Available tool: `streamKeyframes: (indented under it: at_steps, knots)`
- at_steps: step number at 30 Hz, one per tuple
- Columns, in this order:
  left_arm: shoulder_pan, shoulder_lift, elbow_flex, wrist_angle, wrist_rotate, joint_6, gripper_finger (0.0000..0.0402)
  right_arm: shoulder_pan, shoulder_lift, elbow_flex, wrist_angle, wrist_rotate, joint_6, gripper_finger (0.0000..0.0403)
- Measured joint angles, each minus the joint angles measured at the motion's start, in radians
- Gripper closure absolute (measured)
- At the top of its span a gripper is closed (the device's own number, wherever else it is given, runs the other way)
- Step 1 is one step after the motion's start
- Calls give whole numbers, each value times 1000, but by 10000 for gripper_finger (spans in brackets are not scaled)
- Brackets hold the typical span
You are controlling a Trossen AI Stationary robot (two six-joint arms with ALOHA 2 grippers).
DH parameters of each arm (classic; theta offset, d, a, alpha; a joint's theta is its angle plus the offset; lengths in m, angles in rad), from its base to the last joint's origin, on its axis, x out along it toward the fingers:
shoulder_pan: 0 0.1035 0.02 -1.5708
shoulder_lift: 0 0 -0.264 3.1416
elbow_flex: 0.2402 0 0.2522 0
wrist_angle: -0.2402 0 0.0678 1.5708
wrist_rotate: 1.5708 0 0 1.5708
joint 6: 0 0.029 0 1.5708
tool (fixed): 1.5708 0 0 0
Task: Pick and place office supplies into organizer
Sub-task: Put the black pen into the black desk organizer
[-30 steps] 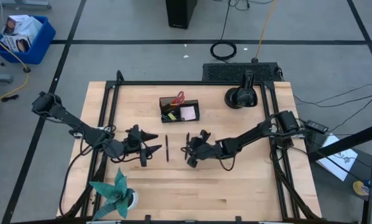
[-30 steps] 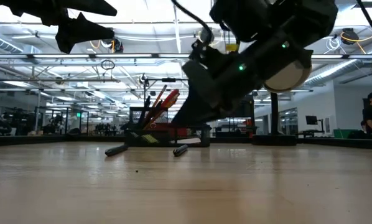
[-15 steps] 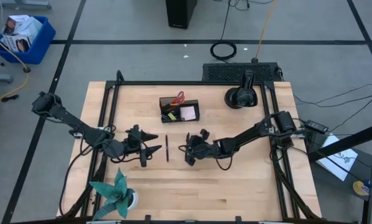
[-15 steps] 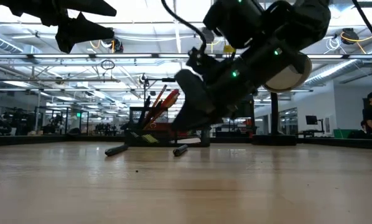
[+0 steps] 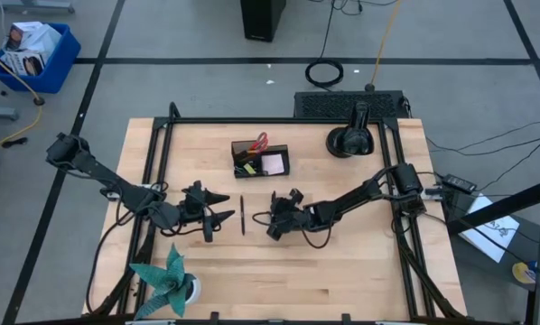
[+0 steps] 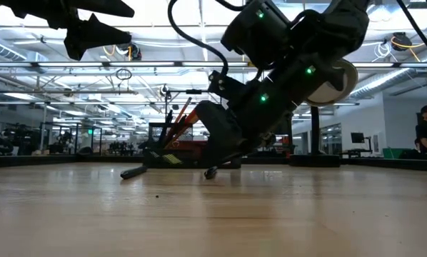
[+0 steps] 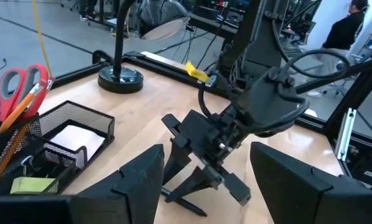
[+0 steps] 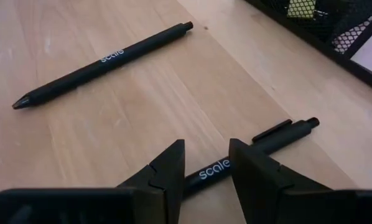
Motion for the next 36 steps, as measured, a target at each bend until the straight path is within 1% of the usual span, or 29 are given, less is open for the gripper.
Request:
streamKeyframes:
  at_steps: [5, 8, 9, 11, 14, 17, 20, 22, 24, 26, 30, 34, 36]
  knots:
    - [0, 0, 0, 0, 1, 0, 158, -4, -2, 1, -38, -10, 14, 289]
    - [0, 0, 0, 0, 1, 0, 158, -5, -3, 1, -61, -20, 13, 299]
    - [0, 0, 0, 0, 1, -1, 158, -5, -3, 1, -64, -25, 5, 304]
    - [0, 0, 0, 0, 1, -2, 158, -6, -4, 2, -68, -46, -67, 315]
    - [0, 0, 0, 0, 5, -3, 158, -4, -4, 2, -75, -94, -158, 333]
    - [0, 0, 0, 0, 5, -3, 158, -3, -4, 2, -79, -185, -217, 350]
    - [0, 0, 0, 0, 5, -4, 158, -2, -3, 1, -116, -203, -228, 366]
    - [0, 0, 0, -1, 5, -4, 158, -3, -3, -5, -131, -254, -289, 376]
    - [0, 0, 0, -1, 5, -5, 158, -3, -3, -22, -108, -304, -333, 385]
    - [0, 0, 0, -2, 5, -4, 158, 0, -3, -42, -64, -306, -333, 390]
    - [0, 0, 0, -3, 5, -5, 158, 9, -16, -64, 81, -301, -327, 384]
    - [0, 0, 0, -7, 6, -10, 158, 28, -36, -67, 137, -273, -315, 360]
    - [0, 0, 0, -9, 6, -16, 158, 42, -49, -66, 165, -269, -277, 345]
